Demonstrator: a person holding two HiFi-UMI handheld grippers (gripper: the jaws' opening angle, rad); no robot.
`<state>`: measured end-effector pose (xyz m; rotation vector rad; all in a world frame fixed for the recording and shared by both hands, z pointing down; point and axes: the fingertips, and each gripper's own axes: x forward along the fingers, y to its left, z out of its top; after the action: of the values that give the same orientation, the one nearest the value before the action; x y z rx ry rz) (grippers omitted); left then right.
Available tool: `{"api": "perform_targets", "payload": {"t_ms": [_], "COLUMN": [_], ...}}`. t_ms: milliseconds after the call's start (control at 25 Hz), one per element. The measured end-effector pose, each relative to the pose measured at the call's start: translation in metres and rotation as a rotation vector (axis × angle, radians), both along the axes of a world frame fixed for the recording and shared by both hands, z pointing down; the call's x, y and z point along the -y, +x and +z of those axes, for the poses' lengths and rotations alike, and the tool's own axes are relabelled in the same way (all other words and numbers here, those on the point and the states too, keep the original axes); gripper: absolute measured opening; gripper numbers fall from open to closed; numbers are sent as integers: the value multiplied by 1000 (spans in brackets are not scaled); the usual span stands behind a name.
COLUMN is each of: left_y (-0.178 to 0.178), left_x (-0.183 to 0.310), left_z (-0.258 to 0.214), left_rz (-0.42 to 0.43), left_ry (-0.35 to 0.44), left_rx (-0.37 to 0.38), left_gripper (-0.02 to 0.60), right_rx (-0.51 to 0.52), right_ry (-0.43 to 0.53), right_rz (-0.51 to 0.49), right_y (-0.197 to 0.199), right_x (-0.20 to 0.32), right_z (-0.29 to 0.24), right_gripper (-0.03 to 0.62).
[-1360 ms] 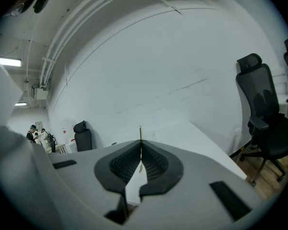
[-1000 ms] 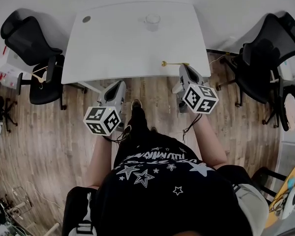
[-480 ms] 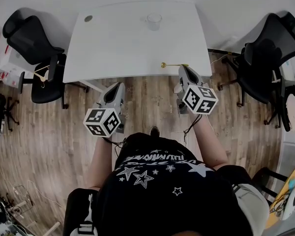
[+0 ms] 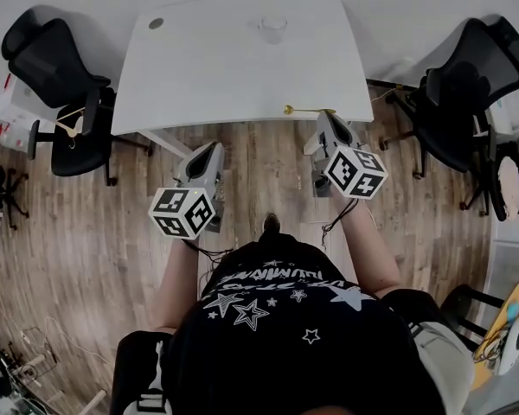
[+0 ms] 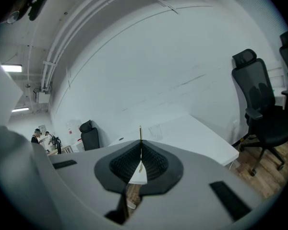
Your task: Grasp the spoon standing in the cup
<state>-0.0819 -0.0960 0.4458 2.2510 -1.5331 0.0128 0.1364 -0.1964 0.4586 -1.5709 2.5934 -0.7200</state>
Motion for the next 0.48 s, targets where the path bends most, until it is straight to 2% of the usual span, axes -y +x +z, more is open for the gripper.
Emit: {"api": "perform_targets", "payload": {"t_ms": [480], "left_y": [-14], "left_x": [-74], "left_z": [-8], "left_rz": [11], "left_ry": [24], "left_rx": [-9], "left_gripper": [8], "right_rx": [-18], "right_ry": [34], "right_rz": [-7], "right_y": [-18], "right_x": [-73], "right_z": [-16], "right_gripper": [12]}}
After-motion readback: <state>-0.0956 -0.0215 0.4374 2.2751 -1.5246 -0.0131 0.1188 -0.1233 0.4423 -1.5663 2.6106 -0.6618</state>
